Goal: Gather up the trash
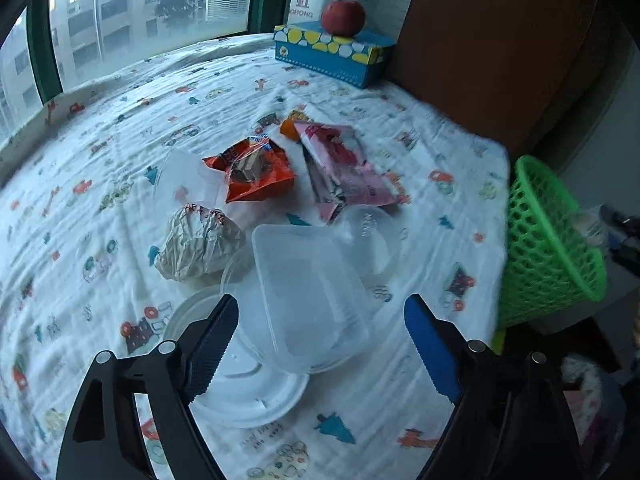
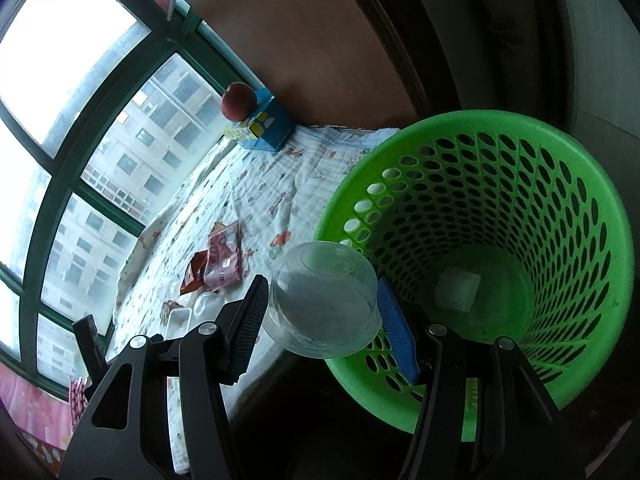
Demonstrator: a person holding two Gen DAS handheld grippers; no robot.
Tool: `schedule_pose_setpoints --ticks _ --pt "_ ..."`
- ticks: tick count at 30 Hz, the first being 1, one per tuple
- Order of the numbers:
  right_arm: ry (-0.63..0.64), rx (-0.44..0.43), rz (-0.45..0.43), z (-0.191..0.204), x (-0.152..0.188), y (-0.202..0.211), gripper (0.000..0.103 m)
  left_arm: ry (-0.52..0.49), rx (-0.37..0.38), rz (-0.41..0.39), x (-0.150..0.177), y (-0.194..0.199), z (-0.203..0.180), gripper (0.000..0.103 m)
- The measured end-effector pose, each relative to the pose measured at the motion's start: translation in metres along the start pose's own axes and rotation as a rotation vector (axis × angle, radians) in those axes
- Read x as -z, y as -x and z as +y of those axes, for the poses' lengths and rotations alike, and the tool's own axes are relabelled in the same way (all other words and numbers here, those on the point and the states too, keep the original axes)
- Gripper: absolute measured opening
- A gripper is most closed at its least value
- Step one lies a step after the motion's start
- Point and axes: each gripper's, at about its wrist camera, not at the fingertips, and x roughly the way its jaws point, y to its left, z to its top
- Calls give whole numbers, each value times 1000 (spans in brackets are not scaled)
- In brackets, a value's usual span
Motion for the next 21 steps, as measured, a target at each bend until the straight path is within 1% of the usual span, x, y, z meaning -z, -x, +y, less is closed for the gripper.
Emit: schedule_pose_setpoints --ticks 3,5,6,8,9,15,21 --pt "13 33 -3 0 0 -1 57 -16 -30 20 -1 -7 -4 81" --pt "24 50 -6 1 0 0 57 -40 -68 36 -1 -14 -8 72" --pt "27 54 -8 0 -1 0 57 -48 -77 45 0 -16 -9 71" --pt "29 58 -13 0 -1 2 57 -54 -80 52 1 -20 -10 63" --pt "29 58 -15 0 -1 3 57 -53 -78 55 1 -21 -9 61" --pt "33 62 -19 0 -2 4 57 -31 -65 26 1 -13 -7 58" --pt "43 47 -23 5 -1 6 57 -18 -27 -29 -4 11 -10 57"
